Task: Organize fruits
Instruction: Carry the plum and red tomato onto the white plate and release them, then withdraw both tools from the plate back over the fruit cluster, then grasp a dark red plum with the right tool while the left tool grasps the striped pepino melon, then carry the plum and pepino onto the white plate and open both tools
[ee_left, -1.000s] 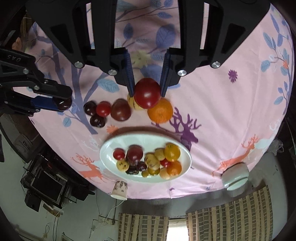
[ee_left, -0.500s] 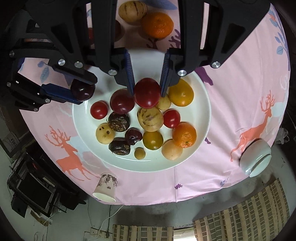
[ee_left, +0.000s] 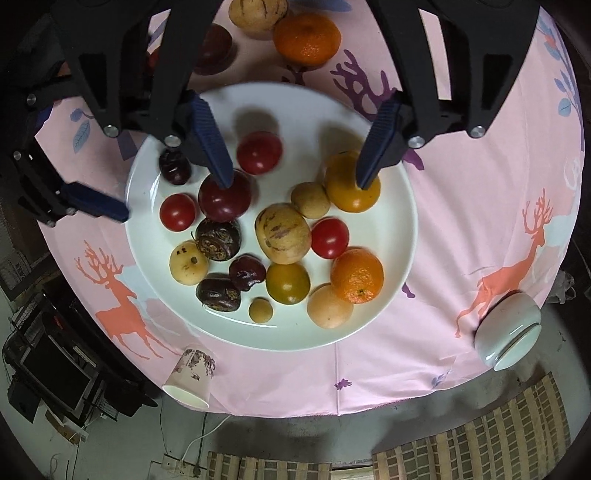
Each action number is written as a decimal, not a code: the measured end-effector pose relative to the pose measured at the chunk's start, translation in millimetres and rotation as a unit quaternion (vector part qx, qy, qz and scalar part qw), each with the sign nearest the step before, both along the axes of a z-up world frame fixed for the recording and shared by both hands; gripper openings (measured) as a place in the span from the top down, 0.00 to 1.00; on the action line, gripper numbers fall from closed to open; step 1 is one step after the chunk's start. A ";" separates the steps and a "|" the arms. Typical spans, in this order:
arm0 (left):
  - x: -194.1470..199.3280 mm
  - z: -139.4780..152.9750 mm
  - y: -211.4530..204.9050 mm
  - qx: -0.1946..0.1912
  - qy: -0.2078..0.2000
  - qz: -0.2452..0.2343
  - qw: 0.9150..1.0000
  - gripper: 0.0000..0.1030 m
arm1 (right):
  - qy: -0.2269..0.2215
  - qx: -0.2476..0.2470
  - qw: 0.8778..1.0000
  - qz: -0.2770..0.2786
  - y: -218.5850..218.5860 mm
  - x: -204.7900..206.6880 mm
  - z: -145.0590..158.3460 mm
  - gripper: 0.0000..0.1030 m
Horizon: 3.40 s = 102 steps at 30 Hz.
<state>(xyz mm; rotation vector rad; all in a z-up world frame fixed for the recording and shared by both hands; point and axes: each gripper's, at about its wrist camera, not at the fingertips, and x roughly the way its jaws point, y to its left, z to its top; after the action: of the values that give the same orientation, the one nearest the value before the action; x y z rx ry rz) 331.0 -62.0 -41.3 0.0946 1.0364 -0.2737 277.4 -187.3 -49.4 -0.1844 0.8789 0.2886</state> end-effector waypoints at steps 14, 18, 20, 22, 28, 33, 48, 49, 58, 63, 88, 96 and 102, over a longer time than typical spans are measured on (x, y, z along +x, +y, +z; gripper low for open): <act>-128.4 30.7 75.5 -0.026 -0.075 0.062 0.995 0.04 | -0.056 0.002 0.998 0.002 -28.6 -119.8 26.6 0.01; -172.3 3.5 77.0 0.006 -0.091 0.073 0.993 0.03 | -0.037 0.035 0.999 0.004 -26.3 -147.1 7.3 0.01; -182.7 -8.5 72.9 0.023 -0.091 0.073 0.993 0.03 | -0.029 0.043 0.999 0.004 -22.6 -149.2 -1.8 0.01; -187.7 -16.1 67.8 0.025 -0.086 0.063 0.994 0.03 | -0.020 0.042 0.999 0.005 -19.0 -144.7 -10.8 0.01; -189.4 -16.8 61.3 0.028 -0.096 0.050 0.994 0.03 | -0.008 0.031 0.999 0.020 -10.5 -129.4 -25.0 0.08; -186.6 -18.6 63.2 0.023 -0.089 0.055 0.994 0.03 | 0.012 0.007 1.000 0.022 -5.8 -116.5 -39.0 0.36; -178.5 -23.0 46.8 0.005 -0.068 0.032 0.997 0.03 | 0.021 0.032 0.999 0.013 -8.9 -117.0 -31.5 0.70; -177.4 -23.9 45.3 0.001 -0.066 0.029 0.997 0.03 | 0.021 0.037 0.999 0.010 -10.2 -120.1 -27.6 0.70; -162.8 -33.8 24.1 -0.009 -0.060 0.012 0.998 0.12 | 0.015 0.090 0.996 -0.003 -24.5 -155.4 -8.4 0.70; -151.2 -44.5 7.4 0.009 -0.052 -0.002 0.999 0.36 | 0.016 0.107 0.994 -0.018 -38.1 -164.4 -9.7 0.70; -143.3 5.6 12.5 -0.027 -0.078 -0.011 0.997 0.60 | 0.006 0.099 0.994 0.037 -9.5 -126.5 13.4 0.69; -41.0 33.8 7.9 -0.024 -0.052 -0.006 0.998 0.60 | -0.006 0.089 0.996 0.021 -10.4 -42.2 23.1 0.70; 14.5 20.0 -6.0 -0.007 -0.024 0.005 1.000 0.60 | 0.002 0.070 0.998 -0.006 -20.6 16.6 8.4 0.70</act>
<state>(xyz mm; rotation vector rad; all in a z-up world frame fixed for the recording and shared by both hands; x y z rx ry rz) 345.4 -68.1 -21.3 0.0827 0.9868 -0.2685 294.0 -207.9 -41.0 -0.0482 0.8610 0.3377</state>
